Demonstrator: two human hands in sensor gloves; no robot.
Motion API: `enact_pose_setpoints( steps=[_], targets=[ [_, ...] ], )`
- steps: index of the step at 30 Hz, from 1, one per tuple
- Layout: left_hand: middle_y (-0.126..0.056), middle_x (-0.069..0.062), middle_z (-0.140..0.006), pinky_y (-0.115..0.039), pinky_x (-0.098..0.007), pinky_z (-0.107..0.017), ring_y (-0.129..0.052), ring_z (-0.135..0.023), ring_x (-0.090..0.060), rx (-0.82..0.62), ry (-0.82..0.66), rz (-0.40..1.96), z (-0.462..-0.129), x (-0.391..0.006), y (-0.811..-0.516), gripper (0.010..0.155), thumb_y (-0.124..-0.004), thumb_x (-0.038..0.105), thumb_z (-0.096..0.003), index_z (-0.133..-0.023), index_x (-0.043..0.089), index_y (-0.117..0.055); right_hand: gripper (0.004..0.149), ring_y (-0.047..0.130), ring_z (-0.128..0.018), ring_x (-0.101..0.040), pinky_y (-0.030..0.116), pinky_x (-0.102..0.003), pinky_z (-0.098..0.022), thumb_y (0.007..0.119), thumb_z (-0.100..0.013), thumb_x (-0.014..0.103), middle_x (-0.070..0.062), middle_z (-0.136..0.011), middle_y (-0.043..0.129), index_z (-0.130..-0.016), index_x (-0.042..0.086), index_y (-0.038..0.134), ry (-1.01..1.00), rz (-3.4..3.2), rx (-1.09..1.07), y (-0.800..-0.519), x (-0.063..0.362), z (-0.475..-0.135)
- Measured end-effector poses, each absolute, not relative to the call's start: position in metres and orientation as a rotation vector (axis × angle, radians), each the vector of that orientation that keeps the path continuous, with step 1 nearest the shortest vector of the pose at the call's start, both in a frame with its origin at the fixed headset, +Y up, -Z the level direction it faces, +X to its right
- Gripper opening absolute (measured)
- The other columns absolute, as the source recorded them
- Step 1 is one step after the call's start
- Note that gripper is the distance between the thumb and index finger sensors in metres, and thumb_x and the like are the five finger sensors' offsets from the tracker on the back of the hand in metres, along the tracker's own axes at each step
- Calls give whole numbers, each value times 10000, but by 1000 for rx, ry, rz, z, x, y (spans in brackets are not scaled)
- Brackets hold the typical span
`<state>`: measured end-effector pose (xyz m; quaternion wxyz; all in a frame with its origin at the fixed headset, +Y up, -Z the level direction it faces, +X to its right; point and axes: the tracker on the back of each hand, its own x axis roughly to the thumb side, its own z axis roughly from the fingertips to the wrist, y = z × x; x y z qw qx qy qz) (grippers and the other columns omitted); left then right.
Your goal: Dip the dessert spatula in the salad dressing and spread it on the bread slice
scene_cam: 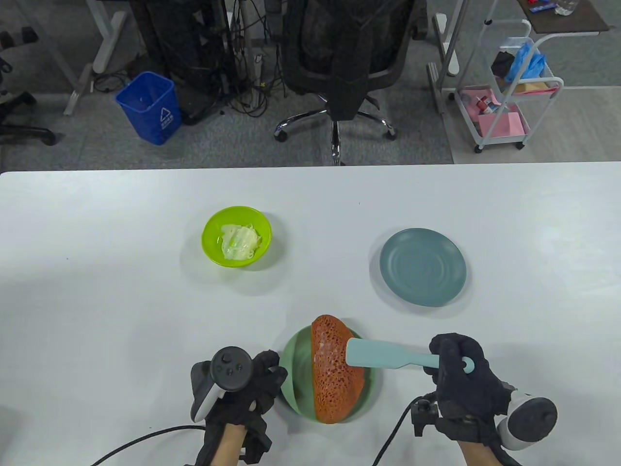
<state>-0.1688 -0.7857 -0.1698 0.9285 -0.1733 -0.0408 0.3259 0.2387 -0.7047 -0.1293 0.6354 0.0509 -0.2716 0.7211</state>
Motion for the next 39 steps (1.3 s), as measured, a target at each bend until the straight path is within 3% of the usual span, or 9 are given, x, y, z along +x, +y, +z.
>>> enact_pose_setpoints(
  steps=[10, 24, 39],
  targets=[
    [-1006, 53, -629, -934, -280, -237, -1085, -316, -108, -357, -86, 670, -170, -169, -786, 551, -812, 437, -616, -1036, 87, -751, 369, 1012, -284, -408, 894, -389, -134, 828, -585, 400, -219, -692, 838, -780, 91, 774, -367, 1506, 66, -733, 216, -143],
    [-1005, 53, -634, -934, -280, -239, -1085, -321, -108, -355, -87, 668, -170, -169, -786, 554, -812, 437, -617, -1041, 86, -747, 352, 979, -281, -409, 839, -407, -140, 769, -610, 376, -235, -685, 829, -777, 67, 770, -448, 1732, 158, -708, 209, -133],
    [-1005, 55, -633, -934, -279, -239, -1084, -321, -107, -355, -87, 668, -170, -169, -786, 555, -812, 439, -616, -1041, 88, -745, 348, 960, -261, -411, 818, -407, -131, 752, -618, 378, -219, -673, 838, -763, 63, 779, -502, 1665, 0, -703, 259, -134]
  ],
)
